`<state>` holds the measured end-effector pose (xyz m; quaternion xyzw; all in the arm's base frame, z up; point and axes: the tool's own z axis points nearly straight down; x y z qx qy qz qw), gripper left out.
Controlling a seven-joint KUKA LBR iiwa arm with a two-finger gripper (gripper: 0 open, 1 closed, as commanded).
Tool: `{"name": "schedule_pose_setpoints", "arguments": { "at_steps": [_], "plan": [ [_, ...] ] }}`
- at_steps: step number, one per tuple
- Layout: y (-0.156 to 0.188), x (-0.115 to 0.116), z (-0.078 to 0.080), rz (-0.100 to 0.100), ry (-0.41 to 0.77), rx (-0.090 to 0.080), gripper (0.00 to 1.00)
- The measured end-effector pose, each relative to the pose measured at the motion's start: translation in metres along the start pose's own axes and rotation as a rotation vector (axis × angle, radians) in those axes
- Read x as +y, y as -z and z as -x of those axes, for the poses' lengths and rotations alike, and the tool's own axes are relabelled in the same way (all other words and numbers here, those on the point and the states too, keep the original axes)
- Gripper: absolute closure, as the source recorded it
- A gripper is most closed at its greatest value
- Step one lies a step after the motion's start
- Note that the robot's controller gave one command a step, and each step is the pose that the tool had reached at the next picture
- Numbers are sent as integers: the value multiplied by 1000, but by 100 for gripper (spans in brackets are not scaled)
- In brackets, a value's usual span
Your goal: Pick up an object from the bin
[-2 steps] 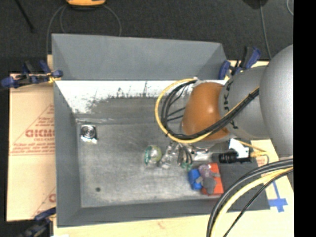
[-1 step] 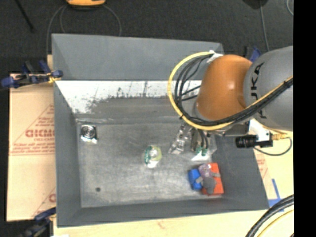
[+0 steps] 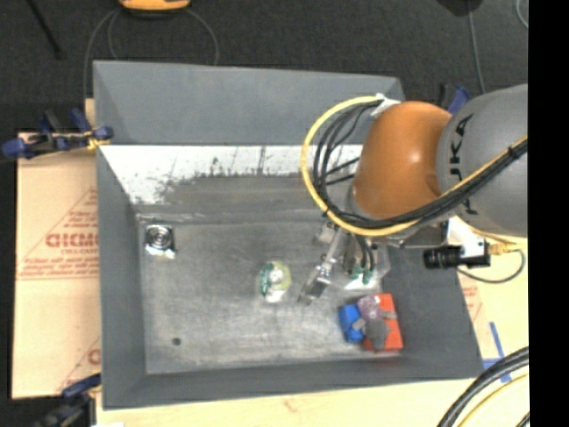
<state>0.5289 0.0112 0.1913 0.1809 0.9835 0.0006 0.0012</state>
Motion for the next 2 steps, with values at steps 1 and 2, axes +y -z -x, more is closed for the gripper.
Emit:
{"name": "schedule_pose_setpoints", "arguments": {
  "at_steps": [1,2],
  "plan": [
    [-112,30,29,-1,-41,-1,0],
    [-108,30,29,-1,-42,0,100]
  ]
}}
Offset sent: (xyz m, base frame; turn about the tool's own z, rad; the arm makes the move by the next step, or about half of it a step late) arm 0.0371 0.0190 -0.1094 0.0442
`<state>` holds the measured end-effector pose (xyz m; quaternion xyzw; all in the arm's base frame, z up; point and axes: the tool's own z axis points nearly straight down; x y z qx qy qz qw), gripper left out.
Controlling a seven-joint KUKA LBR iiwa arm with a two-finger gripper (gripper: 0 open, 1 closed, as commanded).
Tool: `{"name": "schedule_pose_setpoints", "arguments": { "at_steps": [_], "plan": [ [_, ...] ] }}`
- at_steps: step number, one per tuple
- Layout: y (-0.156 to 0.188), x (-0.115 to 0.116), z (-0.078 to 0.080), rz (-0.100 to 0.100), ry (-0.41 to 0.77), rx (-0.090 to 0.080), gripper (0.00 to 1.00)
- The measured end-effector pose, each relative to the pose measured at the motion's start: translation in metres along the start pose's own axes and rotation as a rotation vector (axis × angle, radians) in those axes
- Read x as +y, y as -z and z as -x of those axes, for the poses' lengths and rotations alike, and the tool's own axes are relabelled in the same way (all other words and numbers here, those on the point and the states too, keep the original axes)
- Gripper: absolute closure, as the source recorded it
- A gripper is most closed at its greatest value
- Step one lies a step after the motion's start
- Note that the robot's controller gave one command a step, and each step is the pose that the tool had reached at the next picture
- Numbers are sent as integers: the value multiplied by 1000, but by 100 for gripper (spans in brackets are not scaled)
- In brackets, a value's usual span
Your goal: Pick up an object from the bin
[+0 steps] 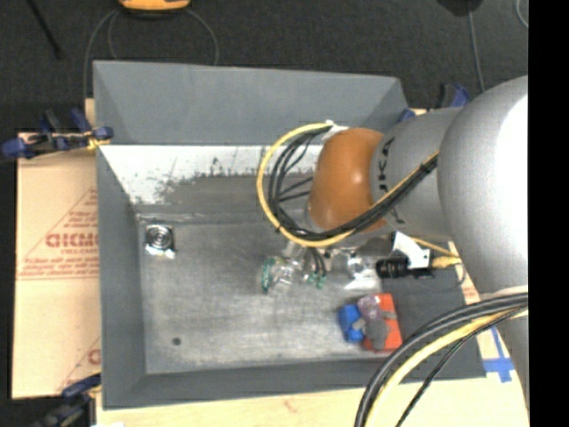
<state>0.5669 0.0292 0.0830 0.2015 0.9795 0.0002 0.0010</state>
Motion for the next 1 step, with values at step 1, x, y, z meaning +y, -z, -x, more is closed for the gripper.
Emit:
{"name": "schedule_pose_setpoints", "arguments": {
  "at_steps": [1],
  "plan": [
    [138,-18,26,4,-22,-9,100]
  ]
}}
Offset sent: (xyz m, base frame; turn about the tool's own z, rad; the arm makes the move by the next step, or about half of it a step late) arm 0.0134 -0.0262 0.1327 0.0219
